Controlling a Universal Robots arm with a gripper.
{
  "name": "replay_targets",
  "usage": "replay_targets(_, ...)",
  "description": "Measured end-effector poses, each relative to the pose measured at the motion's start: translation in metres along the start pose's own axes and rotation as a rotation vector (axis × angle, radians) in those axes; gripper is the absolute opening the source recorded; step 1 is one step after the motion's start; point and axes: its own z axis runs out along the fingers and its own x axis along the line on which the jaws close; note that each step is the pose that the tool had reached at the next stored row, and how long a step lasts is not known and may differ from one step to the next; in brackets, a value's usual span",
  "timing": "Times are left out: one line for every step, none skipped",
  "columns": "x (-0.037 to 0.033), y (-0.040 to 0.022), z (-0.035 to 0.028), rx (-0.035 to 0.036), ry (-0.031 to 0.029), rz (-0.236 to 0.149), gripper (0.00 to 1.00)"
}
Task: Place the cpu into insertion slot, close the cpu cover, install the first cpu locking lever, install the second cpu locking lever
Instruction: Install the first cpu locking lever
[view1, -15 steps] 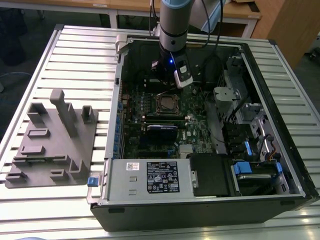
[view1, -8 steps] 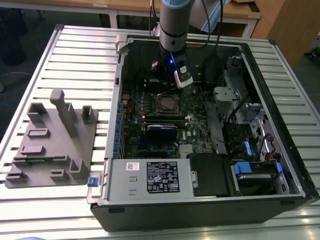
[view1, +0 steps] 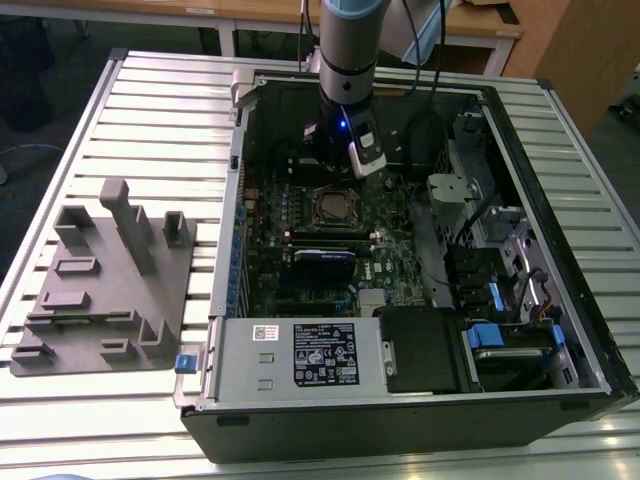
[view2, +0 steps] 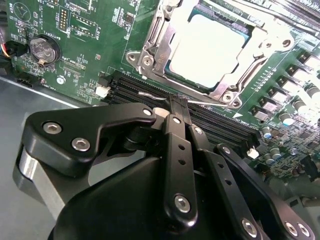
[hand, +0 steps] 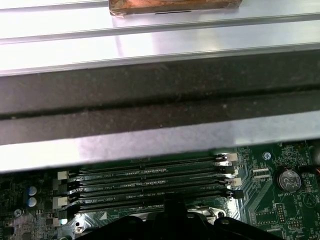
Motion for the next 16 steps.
replay_targets(-0.0005,0.0,0.0003,0.0015,-0.0003,0.0,0.11)
replay_targets(-0.0011,0.0001,0.0005,0.0034,-0.0006,0.0,0.11)
replay_targets(-0.0016,0.0003,0.0007,0.0066,-0.001,0.0,0.11)
replay_targets(-0.0019,0.0005,0.001,0.0098,-0.0015,0.001,0.11)
replay_targets(-0.002,0.0007,0.0012,0.0126,-0.002,0.001,0.11)
replay_targets(-0.002,0.001,0.0013,0.0145,-0.0022,0.001,0.11)
replay_targets(-0.002,0.001,0.0013,0.0149,-0.0022,0.001,0.11)
replay_targets(-0.002,0.001,0.0013,0.0149,-0.0022,0.001,0.11)
replay_targets(-0.002,0.001,0.0013,0.015,-0.0022,0.001,0.11)
replay_targets(-0.002,0.001,0.0012,0.0151,-0.0022,0.001,0.11)
replay_targets(-0.002,0.0011,0.0013,0.0151,-0.0022,0.001,0.11)
replay_targets(-0.002,0.0012,0.0013,0.0157,-0.0022,0.001,0.11)
replay_targets(-0.002,0.0013,0.0012,0.0164,-0.0023,0.001,0.11)
replay_targets(-0.002,0.0014,0.001,0.0171,-0.0024,0.001,0.11)
replay_targets(-0.002,0.0014,0.0005,0.0177,-0.0023,0.001,0.11)
replay_targets(-0.002,0.0016,0.0,0.0177,-0.0024,0.001,0.11)
